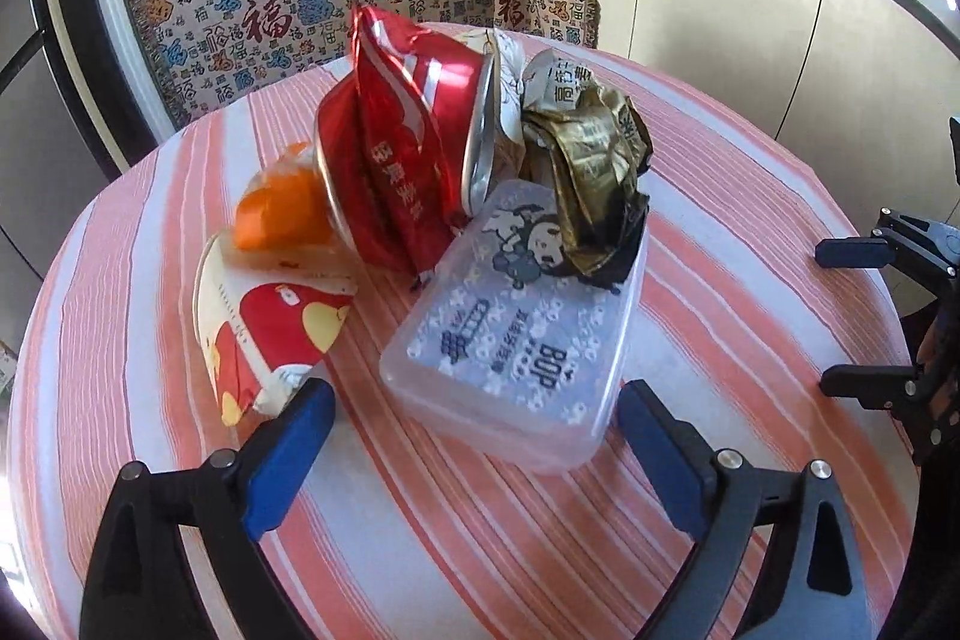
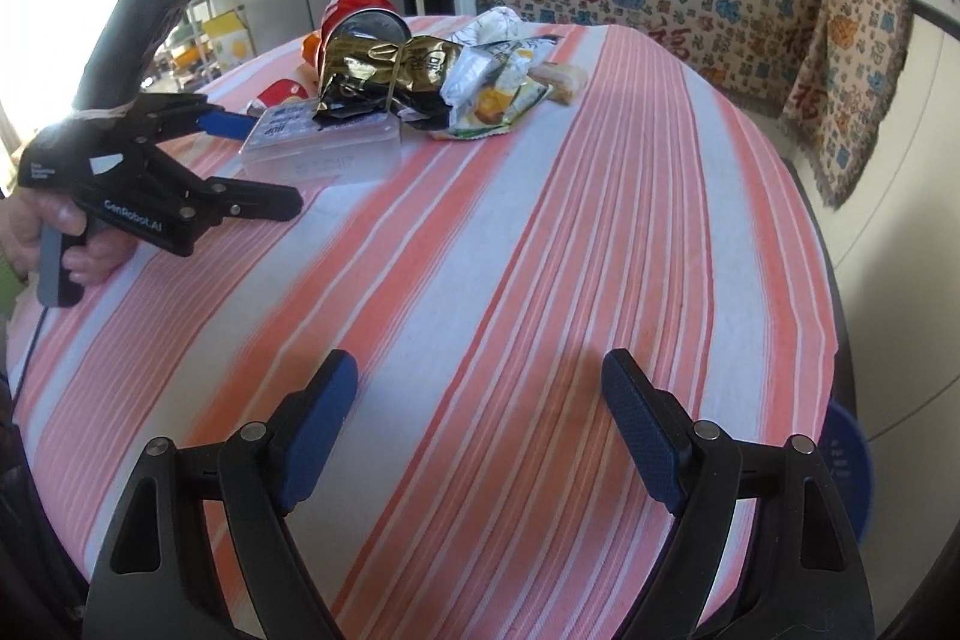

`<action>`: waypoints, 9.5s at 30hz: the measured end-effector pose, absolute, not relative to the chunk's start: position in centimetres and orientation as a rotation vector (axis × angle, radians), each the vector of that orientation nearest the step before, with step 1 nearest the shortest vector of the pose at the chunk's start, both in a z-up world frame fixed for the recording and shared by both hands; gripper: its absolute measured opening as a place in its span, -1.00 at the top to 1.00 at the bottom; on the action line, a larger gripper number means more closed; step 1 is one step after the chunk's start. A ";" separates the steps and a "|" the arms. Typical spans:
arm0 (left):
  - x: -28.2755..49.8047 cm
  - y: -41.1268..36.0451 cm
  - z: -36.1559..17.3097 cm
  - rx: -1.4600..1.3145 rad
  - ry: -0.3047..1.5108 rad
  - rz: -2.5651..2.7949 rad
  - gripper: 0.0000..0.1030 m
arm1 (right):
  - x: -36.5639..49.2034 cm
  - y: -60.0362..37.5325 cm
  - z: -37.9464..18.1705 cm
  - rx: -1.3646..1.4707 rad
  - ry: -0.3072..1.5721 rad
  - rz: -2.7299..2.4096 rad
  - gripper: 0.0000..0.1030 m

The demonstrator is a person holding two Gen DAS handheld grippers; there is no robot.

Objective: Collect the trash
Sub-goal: 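Return both tools to the table and reach the left tool to the clear plastic box, then close the left tool on the clear plastic box, then grasp the gold snack bag with the right tool while the left tool holds the box, then carry the box and gold bag over the blue wastebasket with both tools, then open both tools to drop the box and gold bag into the wastebasket, then return both tools to the table above the remaining trash, then grasp the white-and-red paper cup with the left tool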

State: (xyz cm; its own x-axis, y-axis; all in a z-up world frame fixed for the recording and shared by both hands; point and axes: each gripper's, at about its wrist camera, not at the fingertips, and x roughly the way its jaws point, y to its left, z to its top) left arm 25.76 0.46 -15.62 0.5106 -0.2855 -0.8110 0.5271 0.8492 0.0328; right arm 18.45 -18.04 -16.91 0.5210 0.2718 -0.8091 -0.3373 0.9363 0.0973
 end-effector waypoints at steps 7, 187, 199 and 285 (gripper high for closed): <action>25.9 -0.6 -15.2 0.300 0.846 -0.517 -0.55 | 18.3 -18.0 -16.9 -0.081 0.951 0.364 -0.66; 26.2 -41.8 -18.5 0.077 1.047 -0.779 -0.23 | 18.5 -56.6 -17.2 0.426 1.128 -0.248 0.17; 27.1 -45.0 -21.9 0.145 1.049 -0.811 -0.39 | 18.5 -57.5 -16.6 0.453 1.082 -0.279 -0.12; 19.0 6.9 -14.1 0.046 0.952 -0.173 0.33 | 19.9 -14.0 -16.6 -0.106 0.963 0.389 -0.88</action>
State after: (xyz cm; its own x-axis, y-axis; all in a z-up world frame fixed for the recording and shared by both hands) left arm 19.05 6.86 -14.14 0.5676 -0.1272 -0.8134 0.1677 0.9851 -0.0371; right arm 19.95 -13.99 -16.57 0.5082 0.2750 -0.8162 -0.3685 0.9260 0.0826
